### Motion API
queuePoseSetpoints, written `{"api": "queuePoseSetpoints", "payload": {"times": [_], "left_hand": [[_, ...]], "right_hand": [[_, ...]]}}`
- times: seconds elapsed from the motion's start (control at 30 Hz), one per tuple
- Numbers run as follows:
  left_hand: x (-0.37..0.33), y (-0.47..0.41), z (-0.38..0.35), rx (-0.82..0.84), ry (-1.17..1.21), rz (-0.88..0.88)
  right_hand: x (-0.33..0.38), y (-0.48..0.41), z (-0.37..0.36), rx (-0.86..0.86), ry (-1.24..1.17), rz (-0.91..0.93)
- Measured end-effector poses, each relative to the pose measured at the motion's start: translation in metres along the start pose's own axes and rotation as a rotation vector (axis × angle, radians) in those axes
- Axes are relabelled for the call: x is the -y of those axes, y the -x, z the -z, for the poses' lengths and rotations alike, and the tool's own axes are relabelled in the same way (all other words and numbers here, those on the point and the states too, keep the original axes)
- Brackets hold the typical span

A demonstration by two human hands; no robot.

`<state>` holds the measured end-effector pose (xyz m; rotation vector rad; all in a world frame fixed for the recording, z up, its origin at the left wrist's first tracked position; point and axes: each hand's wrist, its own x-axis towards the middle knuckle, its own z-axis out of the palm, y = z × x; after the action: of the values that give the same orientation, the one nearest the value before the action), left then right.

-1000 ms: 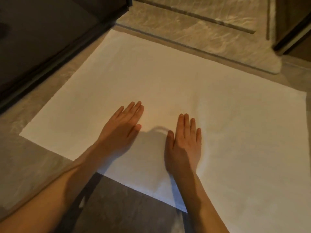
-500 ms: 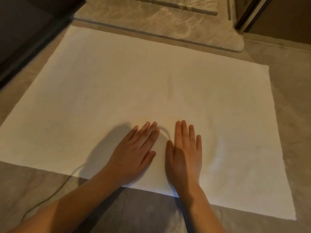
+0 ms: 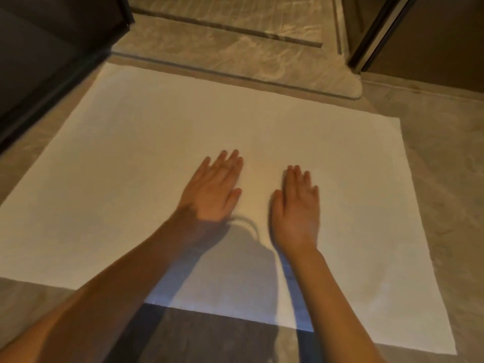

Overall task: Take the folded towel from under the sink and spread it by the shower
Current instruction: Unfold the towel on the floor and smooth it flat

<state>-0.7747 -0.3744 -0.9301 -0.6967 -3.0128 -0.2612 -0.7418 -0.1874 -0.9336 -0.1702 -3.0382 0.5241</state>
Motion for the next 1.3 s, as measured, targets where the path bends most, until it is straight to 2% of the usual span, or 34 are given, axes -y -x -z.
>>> {"api": "queuePoseSetpoints", "payload": {"times": [0.1,0.23,0.3,0.4,0.47,0.6,0.63,0.7,0.8,0.9,0.97,1.13,1.3], "left_hand": [[-0.023,-0.040,-0.011,0.024,0.031,-0.049],[0.003,-0.050,-0.024,0.058,0.034,-0.033],[0.029,-0.041,-0.022,0.050,0.018,-0.007],[0.080,-0.021,-0.015,0.011,0.022,0.169],[0.108,-0.008,-0.010,0.044,0.027,0.266],[0.115,-0.007,-0.002,0.081,0.030,0.340],[0.107,-0.012,-0.001,0.064,0.018,0.323],[0.080,-0.027,-0.003,0.011,0.004,0.220],[0.034,-0.062,-0.012,0.003,0.025,0.064],[0.014,-0.092,-0.022,0.073,0.023,0.037],[0.022,-0.099,-0.025,0.084,-0.004,0.034],[0.089,-0.074,-0.016,0.010,0.003,0.127],[0.125,-0.057,-0.012,0.048,0.023,0.203]], "right_hand": [[0.026,-0.033,-0.016,0.089,0.007,0.103],[-0.002,-0.045,-0.014,0.110,0.092,0.105],[-0.036,-0.042,-0.003,0.076,0.131,0.017],[-0.092,-0.036,0.018,0.017,0.152,-0.163],[-0.120,-0.030,0.030,-0.006,0.153,-0.242],[-0.129,-0.021,0.043,-0.041,0.143,-0.366],[-0.118,-0.023,0.042,-0.062,0.136,-0.352],[-0.081,-0.038,0.032,-0.086,0.096,-0.204],[-0.010,-0.073,0.006,-0.023,-0.010,0.020],[0.041,-0.103,-0.014,0.058,-0.040,0.118],[0.043,-0.113,-0.020,0.101,-0.002,0.146],[-0.039,-0.097,-0.002,0.052,0.115,0.026],[-0.103,-0.078,0.024,0.028,0.120,-0.127]]}}
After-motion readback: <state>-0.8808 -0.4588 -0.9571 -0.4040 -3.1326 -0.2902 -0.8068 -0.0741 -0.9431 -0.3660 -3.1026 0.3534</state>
